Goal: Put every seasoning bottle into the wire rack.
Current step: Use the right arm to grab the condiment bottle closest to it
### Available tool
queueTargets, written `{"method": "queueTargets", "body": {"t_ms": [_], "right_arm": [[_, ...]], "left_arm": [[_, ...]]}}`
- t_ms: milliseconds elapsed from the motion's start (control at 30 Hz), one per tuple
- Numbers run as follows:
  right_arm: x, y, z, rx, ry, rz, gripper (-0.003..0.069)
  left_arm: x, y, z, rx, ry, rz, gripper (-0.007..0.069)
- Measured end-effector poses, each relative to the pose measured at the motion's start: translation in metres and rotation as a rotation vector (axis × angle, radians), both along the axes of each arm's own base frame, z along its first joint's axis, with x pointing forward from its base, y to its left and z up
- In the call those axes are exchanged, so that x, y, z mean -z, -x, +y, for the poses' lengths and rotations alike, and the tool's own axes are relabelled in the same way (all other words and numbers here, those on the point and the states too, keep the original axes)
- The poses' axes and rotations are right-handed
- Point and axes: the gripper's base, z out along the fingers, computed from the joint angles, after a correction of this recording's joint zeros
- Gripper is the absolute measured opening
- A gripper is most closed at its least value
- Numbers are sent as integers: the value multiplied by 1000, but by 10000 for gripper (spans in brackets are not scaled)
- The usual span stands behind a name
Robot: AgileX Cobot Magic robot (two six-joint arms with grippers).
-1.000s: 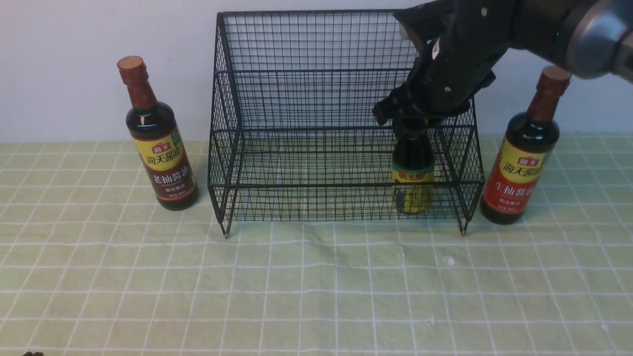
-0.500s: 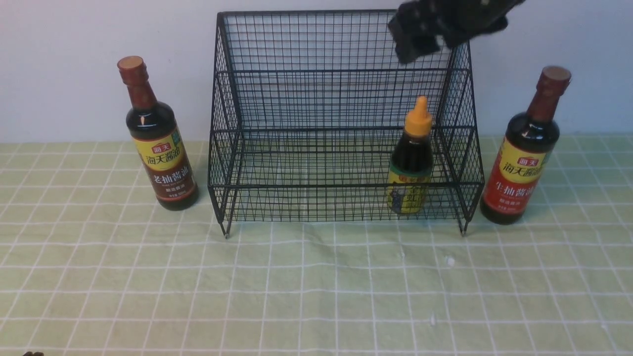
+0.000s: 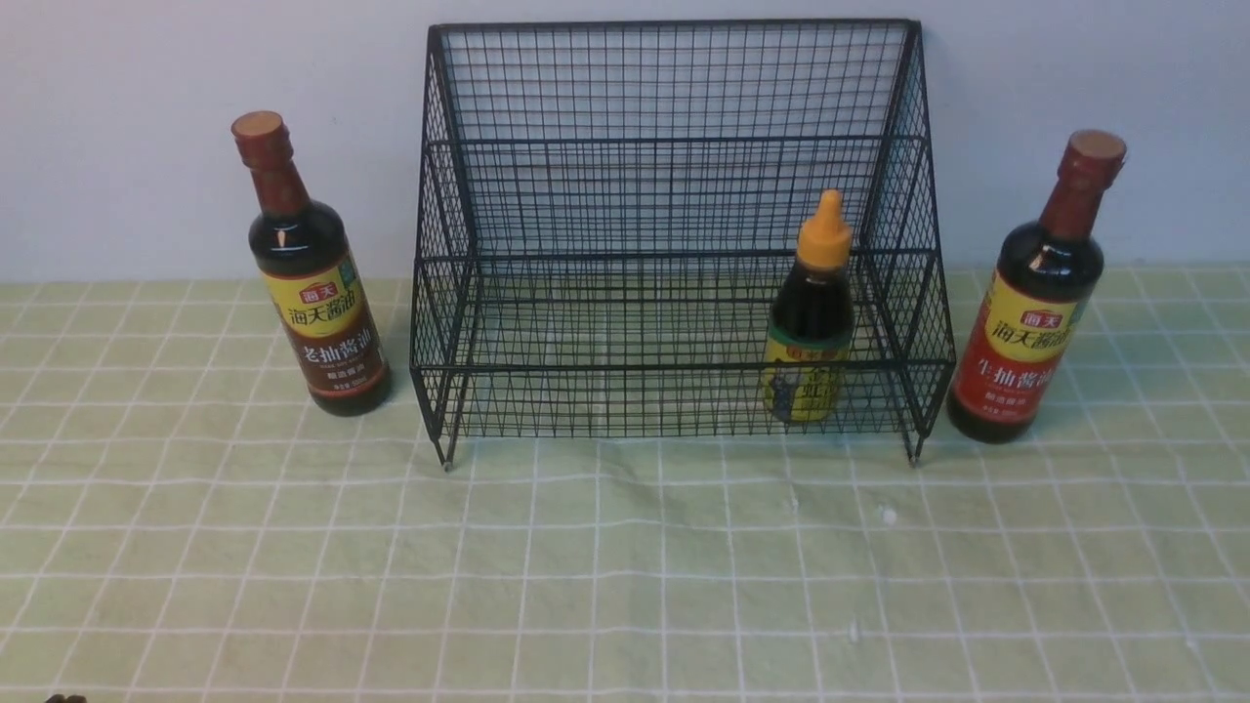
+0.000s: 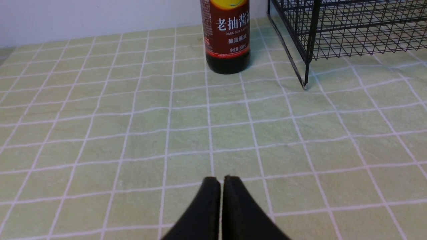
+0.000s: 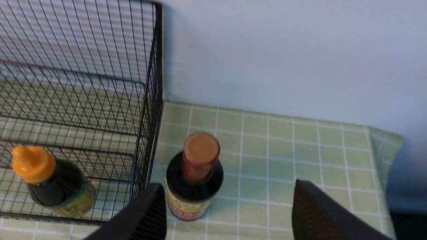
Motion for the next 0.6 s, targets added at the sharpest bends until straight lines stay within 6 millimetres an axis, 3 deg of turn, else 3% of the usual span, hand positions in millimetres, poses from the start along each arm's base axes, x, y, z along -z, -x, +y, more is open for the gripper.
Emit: {"method": "queueTargets", "body": {"t_ms": [133,267,433,600], "right_arm": [[52,-5,-8,3,-56,-56,464],[90,-15,-5,-22,-108,-155,464],[109,-30,2,-71,-161,-295,464],[122,-45,0,-79,-142,-306,464]], "left_arm": [[0,0,0,0,0,0,-7],[0,0,0,0,0,0,-7],[0,0,0,0,0,0,-7],[0,0,0,0,0,0,-7]]}}
